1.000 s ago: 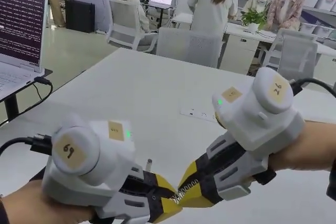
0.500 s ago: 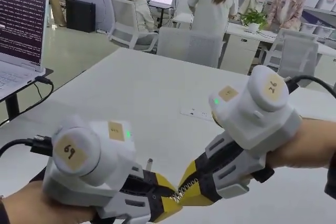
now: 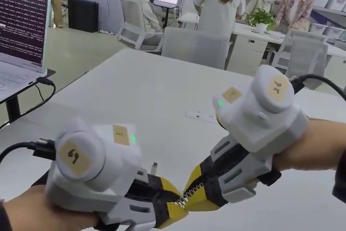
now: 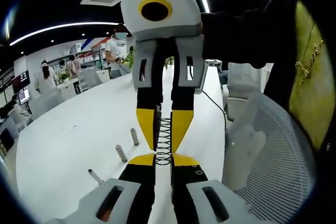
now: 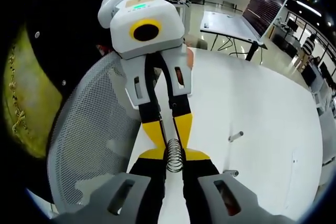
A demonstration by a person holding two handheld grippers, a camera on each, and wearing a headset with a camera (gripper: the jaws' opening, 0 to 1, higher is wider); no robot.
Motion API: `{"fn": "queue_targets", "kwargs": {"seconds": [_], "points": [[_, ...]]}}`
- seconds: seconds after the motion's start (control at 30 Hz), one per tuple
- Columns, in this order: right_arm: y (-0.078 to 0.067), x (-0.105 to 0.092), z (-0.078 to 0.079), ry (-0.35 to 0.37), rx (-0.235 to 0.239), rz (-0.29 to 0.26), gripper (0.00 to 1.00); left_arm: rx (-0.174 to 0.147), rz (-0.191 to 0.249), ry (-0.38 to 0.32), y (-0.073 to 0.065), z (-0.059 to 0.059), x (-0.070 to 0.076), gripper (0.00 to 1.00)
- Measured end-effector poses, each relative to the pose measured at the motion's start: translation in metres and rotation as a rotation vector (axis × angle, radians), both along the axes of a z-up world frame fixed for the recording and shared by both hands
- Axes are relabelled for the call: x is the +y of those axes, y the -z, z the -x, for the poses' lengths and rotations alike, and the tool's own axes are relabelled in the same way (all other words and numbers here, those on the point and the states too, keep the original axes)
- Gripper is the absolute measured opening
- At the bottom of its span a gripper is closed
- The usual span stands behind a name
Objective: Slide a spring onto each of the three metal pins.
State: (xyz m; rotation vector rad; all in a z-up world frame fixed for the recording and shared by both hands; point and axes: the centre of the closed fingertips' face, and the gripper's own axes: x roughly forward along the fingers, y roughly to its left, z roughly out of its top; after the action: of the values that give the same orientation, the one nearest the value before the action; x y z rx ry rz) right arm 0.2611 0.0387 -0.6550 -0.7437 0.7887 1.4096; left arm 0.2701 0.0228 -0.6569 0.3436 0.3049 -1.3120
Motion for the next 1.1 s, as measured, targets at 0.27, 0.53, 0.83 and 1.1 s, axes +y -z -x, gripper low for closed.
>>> {"fn": "queue_targets", "kwargs": {"seconds": [0.27, 0.53, 0.83, 1.1], "points": [[-0.0002, -0.0002, -0.0011, -0.004, -0.002, 0.011, 0.08, 0.009, 0.005, 0.0, 0.0007, -0.0011, -0.0011, 0.02], [0.002, -0.0013, 0.0014, -0.004, 0.018, 0.042, 0.08, 0.019, 0.001, 0.007, 0.0026, 0.0015, -0.0032, 0.02], [-0.0002, -0.0023, -0.0017, 0.018, 0.019, 0.028, 0.11, 0.002, 0.001, 0.001, 0.0017, -0.0003, -0.0026, 0.01], [-0.0013, -0.004, -0.002, 0.035, 0.028, 0.013, 0.12, 0.0, 0.011, -0.008, -0.0006, -0.0013, -0.0018, 0.01]]}}
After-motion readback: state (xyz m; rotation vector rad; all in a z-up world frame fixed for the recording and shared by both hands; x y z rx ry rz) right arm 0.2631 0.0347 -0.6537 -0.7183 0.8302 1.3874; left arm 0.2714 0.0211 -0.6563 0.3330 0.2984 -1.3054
